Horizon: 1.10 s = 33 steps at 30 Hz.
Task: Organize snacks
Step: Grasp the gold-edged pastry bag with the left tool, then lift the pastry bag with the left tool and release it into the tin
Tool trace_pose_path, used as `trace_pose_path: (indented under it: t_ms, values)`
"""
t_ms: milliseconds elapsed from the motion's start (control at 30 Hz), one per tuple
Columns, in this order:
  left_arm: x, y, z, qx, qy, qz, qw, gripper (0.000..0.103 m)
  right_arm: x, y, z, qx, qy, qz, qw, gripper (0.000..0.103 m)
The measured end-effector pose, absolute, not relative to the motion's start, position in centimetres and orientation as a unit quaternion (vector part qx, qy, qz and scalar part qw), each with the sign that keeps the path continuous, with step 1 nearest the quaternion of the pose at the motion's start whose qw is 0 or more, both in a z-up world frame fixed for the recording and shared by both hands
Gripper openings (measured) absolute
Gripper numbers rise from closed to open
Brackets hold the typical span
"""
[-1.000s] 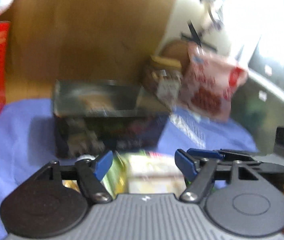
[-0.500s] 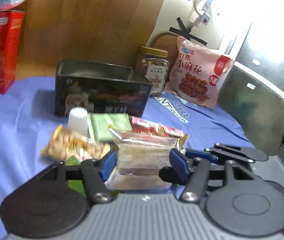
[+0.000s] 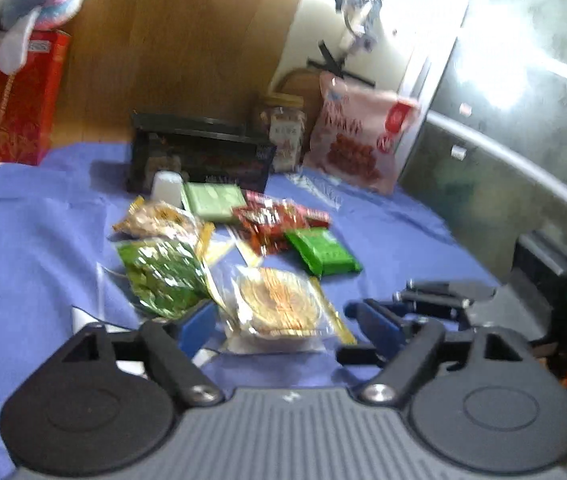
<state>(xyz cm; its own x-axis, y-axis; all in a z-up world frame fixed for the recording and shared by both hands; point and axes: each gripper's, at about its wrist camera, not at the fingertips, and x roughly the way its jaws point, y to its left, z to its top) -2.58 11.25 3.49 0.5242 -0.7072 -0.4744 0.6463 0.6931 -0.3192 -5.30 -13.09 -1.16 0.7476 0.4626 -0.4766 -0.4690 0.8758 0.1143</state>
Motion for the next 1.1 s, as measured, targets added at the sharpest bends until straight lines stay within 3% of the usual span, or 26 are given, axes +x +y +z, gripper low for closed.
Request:
trace_pose_path:
  t_ms: [233, 300, 467, 567, 700, 800, 867, 933, 1000, 1100]
  values:
    - [0.8, 10.1, 2.6, -0.075, 0.349, -0.377, 0.854, 0.08, -6.2, -13.6, -1.1, 0.045, 0.259, 0.245, 0.933, 0.062]
    - [1.8, 8.9, 1.7, -0.076, 0.374, -0.383, 0.841, 0.066, -6.1, -13.0, -1.2, 0.036, 0.263, 0.249, 0.931, 0.063]
    - [2.4, 7.3, 0.2, -0.07, 0.406, -0.378, 0.829, 0.047, -5.0, -11.9, -1.9, 0.023, 0.282, 0.249, 0.926, 0.064]
    - [2.3, 7.4, -0.1, -0.079, 0.41, -0.377, 0.827, 0.044, -4.7, -11.5, -2.0, 0.015, 0.276, 0.245, 0.929, 0.065]
    - [1.9, 7.6, -0.2, -0.089, 0.407, -0.381, 0.825, 0.044, -4.3, -12.2, -2.0, 0.03, 0.274, 0.234, 0.932, 0.057]
    - [2.1, 7.4, -0.3, -0.085, 0.412, -0.379, 0.824, 0.06, -4.0, -12.4, -2.0, 0.033, 0.276, 0.235, 0.931, 0.056]
    - [2.5, 7.3, -0.5, -0.089, 0.415, -0.381, 0.821, 0.06, -3.9, -12.3, -1.9, 0.021, 0.277, 0.234, 0.932, 0.056]
    - [2.7, 7.3, -0.4, -0.093, 0.417, -0.381, 0.82, 0.058, -4.0, -12.2, -1.9, 0.01, 0.276, 0.23, 0.933, 0.055]
    - [2.9, 7.1, -0.5, -0.093, 0.417, -0.379, 0.821, 0.046, -4.0, -12.3, -1.9, 0.013, 0.275, 0.23, 0.934, 0.053]
    - [2.6, 7.0, 0.1, -0.089, 0.408, -0.385, 0.823, 0.039, -3.8, -12.4, -1.7, 0.009, 0.266, 0.233, 0.935, 0.047]
